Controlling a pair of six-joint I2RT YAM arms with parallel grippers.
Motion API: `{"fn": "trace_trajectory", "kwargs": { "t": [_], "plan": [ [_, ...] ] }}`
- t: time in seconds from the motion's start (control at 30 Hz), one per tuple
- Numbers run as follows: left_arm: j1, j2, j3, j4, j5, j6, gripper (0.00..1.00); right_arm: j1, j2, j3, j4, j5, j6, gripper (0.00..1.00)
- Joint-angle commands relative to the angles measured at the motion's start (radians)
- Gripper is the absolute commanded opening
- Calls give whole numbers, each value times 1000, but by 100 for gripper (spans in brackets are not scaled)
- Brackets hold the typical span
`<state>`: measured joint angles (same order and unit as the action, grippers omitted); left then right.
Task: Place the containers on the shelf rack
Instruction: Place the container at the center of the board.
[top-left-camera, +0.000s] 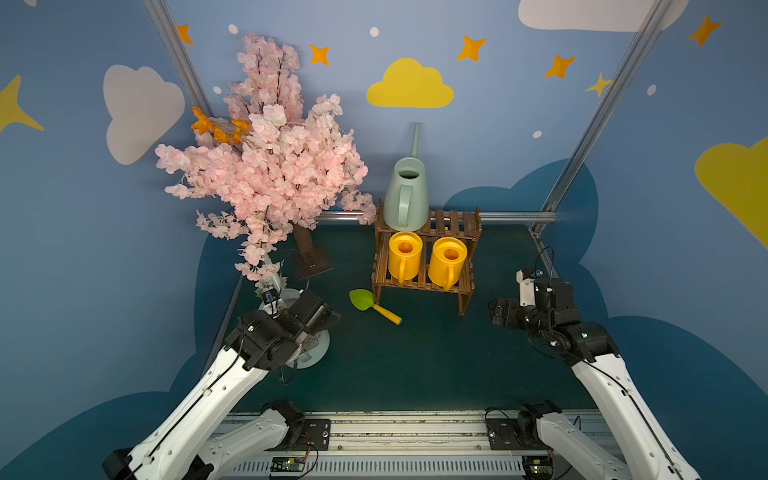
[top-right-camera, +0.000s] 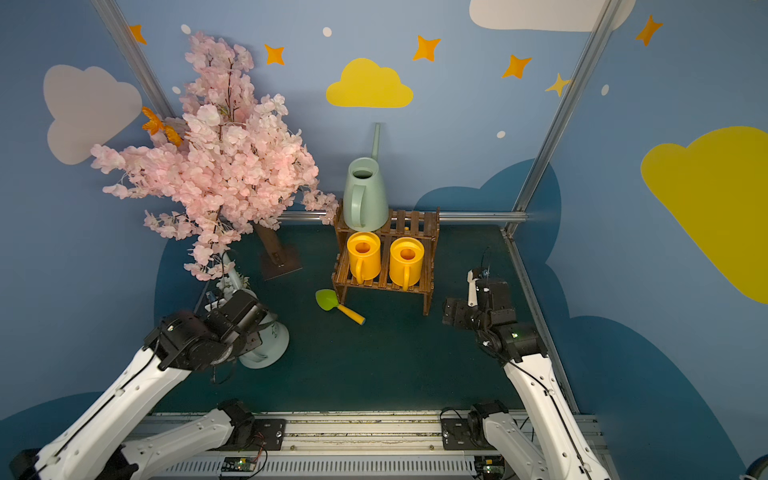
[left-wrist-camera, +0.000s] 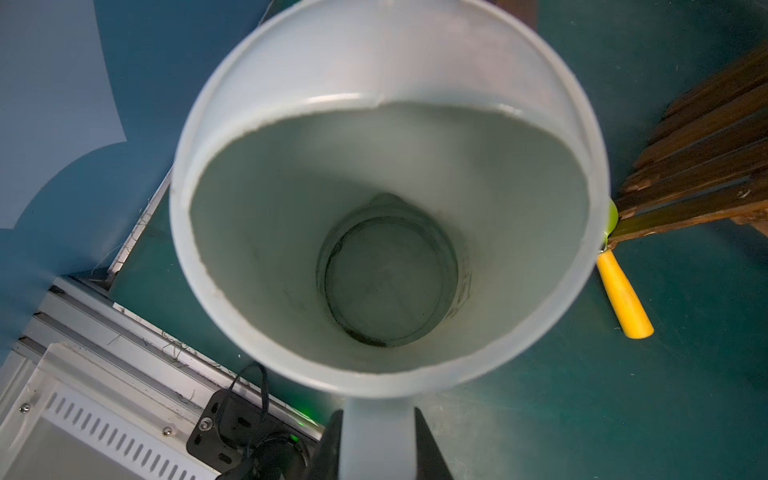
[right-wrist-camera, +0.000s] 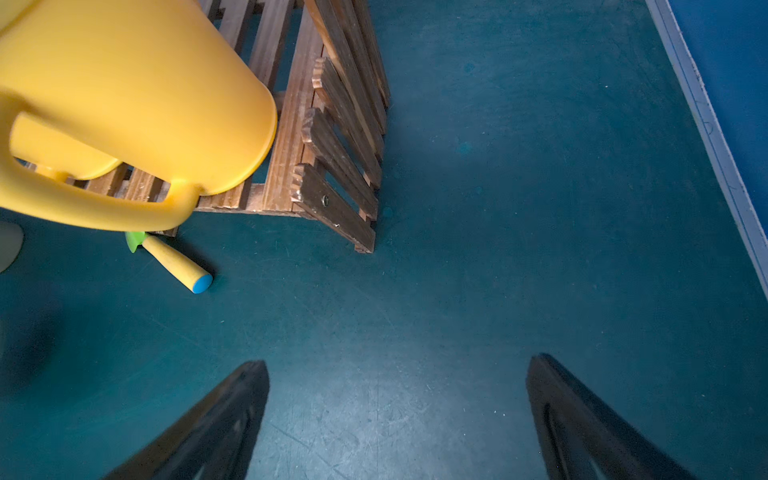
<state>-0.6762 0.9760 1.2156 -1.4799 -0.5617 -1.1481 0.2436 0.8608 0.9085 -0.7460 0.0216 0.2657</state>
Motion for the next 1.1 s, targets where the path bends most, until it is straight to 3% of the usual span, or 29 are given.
{"fn": "trace_trajectory", "kwargs": {
  "t": [0.0, 0.43, 0.83, 1.07],
  "plan": [
    [-79, 34, 43, -16, -125, -168, 2, -8, -15, -11, -18, 3, 0, 98],
    [-221, 237, 64, 139, -120, -231, 2, -14, -24, -22, -18, 0, -17, 98],
    [-254, 354, 38, 194, -101, -244, 5, -21, -34, -21, -18, -22, -18, 98],
    [-259, 371, 31, 181, -88, -253, 22, -23, -43, -25, -18, -16, -16, 98]
  ]
}}
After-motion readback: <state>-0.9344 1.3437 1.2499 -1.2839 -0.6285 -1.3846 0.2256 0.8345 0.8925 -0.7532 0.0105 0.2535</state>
